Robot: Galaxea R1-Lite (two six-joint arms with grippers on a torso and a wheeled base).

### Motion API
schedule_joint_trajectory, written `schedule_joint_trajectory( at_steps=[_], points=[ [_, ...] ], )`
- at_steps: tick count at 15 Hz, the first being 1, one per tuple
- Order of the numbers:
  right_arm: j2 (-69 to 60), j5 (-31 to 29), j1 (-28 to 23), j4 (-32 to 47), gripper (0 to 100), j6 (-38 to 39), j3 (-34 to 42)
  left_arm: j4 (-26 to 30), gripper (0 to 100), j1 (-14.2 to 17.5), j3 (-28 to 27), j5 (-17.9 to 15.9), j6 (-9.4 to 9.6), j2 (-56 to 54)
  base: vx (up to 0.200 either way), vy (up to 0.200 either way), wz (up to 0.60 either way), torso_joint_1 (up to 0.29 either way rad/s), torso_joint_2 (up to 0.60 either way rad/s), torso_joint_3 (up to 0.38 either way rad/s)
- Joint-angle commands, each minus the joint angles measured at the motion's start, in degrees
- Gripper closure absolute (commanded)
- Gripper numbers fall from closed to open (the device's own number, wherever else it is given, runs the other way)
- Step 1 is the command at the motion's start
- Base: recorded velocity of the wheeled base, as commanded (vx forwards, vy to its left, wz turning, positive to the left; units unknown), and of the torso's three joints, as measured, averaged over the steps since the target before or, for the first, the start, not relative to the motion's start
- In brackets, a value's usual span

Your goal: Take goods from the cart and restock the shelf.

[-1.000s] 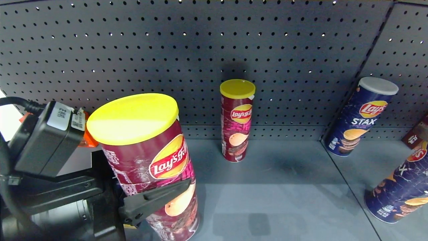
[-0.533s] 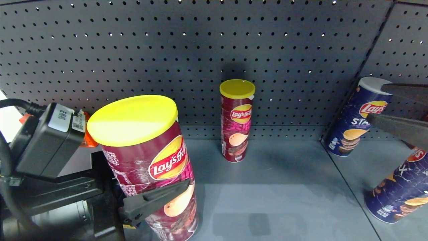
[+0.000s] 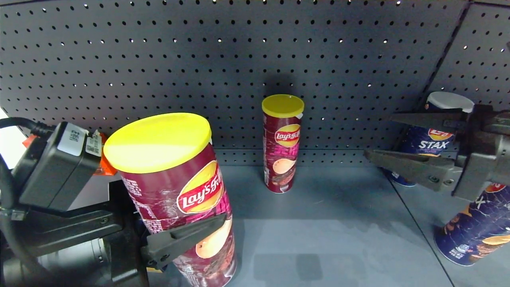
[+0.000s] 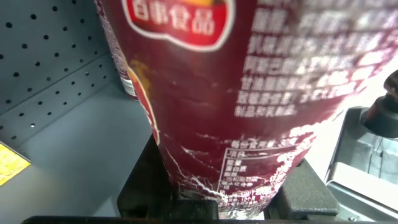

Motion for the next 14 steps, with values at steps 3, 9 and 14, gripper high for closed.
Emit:
schedule_joint_trajectory(
  at_steps=[3, 9, 14],
  points=[
    [6.12, -1.59, 2.28, -1.00, 0, 0.06, -0.48, -0.19, 100, 0.01, 0.08, 0.10, -0.38, 0.09, 0.000, 0.000, 0.00, 0.000, 0.00, 0.000],
    [9.46, -1.50, 2.45, -1.26, 0, 5.59, -0.57, -0.19, 100, 0.89, -0.01, -0.08, -0.47, 0.09, 0.000, 0.000, 0.00, 0.000, 0.00, 0.000],
    [16.05, -0.98, 1.84, -11.20, 0, 4.80, -0.04, -0.19, 100, 2.39, -0.01, -0.25, -0.47, 0.09, 0.000, 0.000, 0.00, 0.000, 0.00, 0.000]
  ],
)
